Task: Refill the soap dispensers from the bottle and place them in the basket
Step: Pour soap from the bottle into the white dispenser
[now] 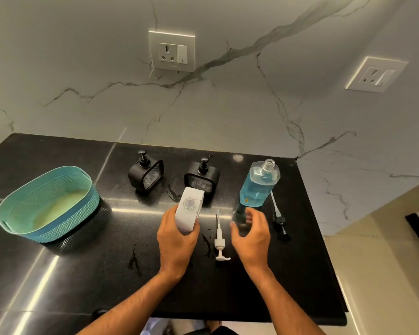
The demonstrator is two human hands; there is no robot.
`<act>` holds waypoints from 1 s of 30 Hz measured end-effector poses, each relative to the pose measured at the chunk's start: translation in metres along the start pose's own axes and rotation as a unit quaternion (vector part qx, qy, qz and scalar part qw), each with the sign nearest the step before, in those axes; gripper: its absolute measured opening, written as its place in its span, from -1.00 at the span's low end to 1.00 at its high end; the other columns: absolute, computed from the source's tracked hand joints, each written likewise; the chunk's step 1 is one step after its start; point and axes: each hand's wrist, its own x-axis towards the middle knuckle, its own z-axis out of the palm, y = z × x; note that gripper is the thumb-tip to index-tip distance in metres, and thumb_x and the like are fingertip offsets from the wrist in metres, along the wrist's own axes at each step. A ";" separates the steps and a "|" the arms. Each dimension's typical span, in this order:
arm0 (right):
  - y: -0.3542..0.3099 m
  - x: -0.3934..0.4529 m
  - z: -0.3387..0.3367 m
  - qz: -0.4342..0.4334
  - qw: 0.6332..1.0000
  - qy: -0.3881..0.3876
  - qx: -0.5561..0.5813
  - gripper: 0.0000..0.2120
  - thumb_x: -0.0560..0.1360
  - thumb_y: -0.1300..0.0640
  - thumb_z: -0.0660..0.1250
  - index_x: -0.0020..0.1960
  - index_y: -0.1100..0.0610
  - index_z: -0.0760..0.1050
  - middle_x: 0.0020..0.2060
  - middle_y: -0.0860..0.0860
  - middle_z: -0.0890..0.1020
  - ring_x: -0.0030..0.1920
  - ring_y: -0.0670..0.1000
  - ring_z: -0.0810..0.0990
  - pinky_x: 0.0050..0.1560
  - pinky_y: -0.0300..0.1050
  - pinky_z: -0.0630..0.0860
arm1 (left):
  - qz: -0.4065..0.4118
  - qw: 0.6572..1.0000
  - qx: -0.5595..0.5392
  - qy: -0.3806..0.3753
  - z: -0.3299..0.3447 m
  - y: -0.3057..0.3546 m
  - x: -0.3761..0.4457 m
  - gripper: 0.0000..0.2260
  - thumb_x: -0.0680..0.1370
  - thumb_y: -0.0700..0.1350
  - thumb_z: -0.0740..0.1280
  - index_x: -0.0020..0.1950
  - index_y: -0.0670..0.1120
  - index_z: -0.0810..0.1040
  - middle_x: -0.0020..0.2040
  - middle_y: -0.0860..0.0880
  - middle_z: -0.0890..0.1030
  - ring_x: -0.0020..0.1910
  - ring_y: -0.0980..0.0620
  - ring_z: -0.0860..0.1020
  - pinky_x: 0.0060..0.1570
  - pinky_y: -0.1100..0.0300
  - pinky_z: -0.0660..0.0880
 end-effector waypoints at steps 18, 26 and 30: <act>0.063 0.134 -0.029 0.074 0.968 -0.125 0.207 -0.21 0.30 0.25 0.66 0.44 0.04 0.42 0.29 -0.05 0.58 0.33 -0.05 0.56 0.26 0.07 0.60 | 0.026 0.999 -0.011 -0.029 0.044 0.042 0.024 -0.42 0.44 -0.09 0.60 0.43 -0.01 0.52 0.22 0.21 0.55 0.16 0.44 0.50 0.12 0.45 0.50; 0.059 0.132 -0.029 0.030 0.978 -0.095 0.181 -0.28 0.14 -0.08 0.73 0.23 -0.07 0.51 0.11 -0.09 0.54 0.19 -0.03 0.59 0.15 -0.06 0.64 | 0.030 0.999 -0.004 -0.023 0.058 0.051 0.031 -0.43 0.46 -0.04 0.58 0.44 0.05 0.50 0.22 0.24 0.57 0.12 0.35 0.55 0.09 0.25 0.61; 0.060 0.124 -0.026 0.049 0.976 -0.082 0.198 -0.27 0.20 0.01 0.74 0.30 -0.03 0.54 0.17 -0.14 0.65 0.21 -0.08 0.63 0.15 0.01 0.66 | 0.037 0.999 -0.003 -0.019 0.062 0.056 0.030 -0.43 0.46 -0.04 0.59 0.44 0.01 0.51 0.26 0.16 0.61 0.16 0.19 0.60 0.10 0.23 0.64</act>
